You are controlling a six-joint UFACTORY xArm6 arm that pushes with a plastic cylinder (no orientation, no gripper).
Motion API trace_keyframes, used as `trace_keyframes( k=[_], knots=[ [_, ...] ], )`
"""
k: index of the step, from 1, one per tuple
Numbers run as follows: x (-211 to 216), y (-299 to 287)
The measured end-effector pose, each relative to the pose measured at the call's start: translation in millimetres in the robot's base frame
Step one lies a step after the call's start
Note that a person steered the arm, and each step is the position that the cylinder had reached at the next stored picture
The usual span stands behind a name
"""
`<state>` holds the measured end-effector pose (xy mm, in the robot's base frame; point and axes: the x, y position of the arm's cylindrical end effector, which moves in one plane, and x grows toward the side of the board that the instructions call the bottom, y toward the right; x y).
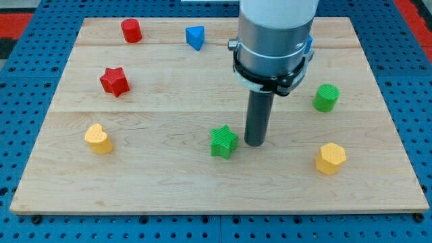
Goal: Move the yellow hexagon into the right side of the green star
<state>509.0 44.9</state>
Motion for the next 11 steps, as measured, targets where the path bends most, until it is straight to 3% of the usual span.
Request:
trace_keyframes(
  k=[1,2,5,6,8,10,11],
  knots=[
    [0,-52],
    [-1,-64],
    [-13,168],
    [6,224],
    [51,175],
    [36,58],
    [31,42]
  ],
)
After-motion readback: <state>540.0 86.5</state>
